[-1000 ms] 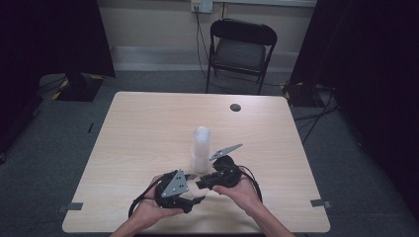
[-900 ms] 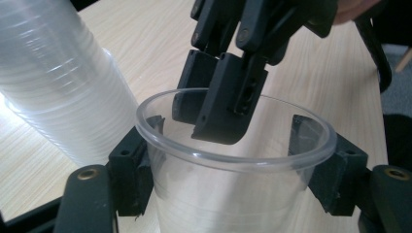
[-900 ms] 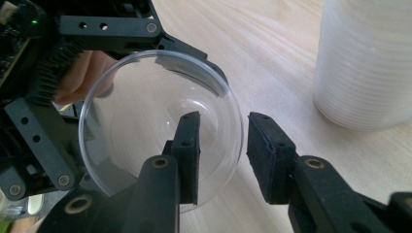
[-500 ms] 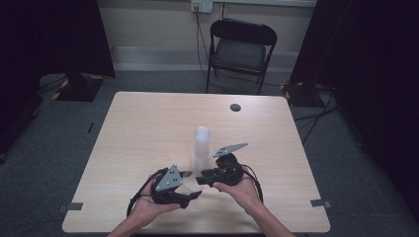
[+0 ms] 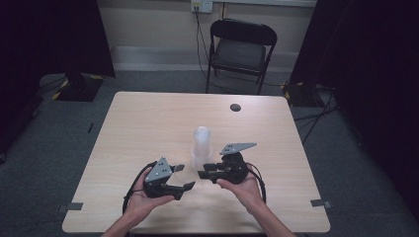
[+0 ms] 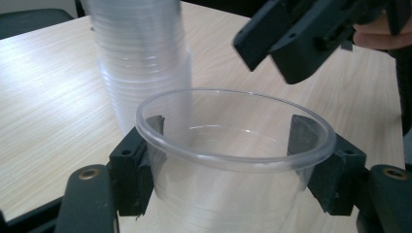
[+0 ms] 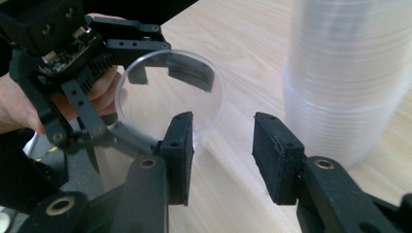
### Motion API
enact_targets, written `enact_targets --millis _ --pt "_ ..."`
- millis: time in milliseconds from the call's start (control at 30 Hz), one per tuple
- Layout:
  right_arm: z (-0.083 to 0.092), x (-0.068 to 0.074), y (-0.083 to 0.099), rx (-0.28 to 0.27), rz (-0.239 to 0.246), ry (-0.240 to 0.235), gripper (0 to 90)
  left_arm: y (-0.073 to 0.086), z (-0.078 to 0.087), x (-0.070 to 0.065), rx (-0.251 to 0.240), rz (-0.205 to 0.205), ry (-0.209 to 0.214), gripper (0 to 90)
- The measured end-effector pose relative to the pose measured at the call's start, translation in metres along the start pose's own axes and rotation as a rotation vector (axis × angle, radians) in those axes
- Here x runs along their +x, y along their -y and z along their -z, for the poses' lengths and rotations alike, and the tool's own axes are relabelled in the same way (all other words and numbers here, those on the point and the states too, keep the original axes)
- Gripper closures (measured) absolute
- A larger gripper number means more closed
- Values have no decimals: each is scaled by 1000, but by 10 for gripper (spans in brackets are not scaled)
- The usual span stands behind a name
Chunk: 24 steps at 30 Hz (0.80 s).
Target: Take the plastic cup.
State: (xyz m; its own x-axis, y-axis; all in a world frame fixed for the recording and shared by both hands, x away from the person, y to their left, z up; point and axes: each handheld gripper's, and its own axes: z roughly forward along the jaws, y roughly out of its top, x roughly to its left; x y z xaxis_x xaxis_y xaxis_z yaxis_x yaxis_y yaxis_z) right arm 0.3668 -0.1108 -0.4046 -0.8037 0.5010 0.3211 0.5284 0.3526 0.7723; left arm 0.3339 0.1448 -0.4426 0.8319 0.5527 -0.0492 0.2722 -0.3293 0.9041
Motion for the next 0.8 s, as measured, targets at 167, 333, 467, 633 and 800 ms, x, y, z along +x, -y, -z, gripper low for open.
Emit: enact_targets --millis 167,333,467,633,800 --pt "10 -2 3 -16 4 36 575 -1 4 7 -18 25 -21 299" --pt "18 -7 9 -32 -1 66 568 -2 9 14 -30 43 -47 300" --pt "24 -10 15 -47 -1 81 562 -2 13 20 -47 66 -66 301" --pt "32 -14 22 -63 -1 106 553 -1 15 27 -54 100 -88 301" --pt "40 -19 29 -76 -8 132 547 -3 20 33 -64 113 -111 301"
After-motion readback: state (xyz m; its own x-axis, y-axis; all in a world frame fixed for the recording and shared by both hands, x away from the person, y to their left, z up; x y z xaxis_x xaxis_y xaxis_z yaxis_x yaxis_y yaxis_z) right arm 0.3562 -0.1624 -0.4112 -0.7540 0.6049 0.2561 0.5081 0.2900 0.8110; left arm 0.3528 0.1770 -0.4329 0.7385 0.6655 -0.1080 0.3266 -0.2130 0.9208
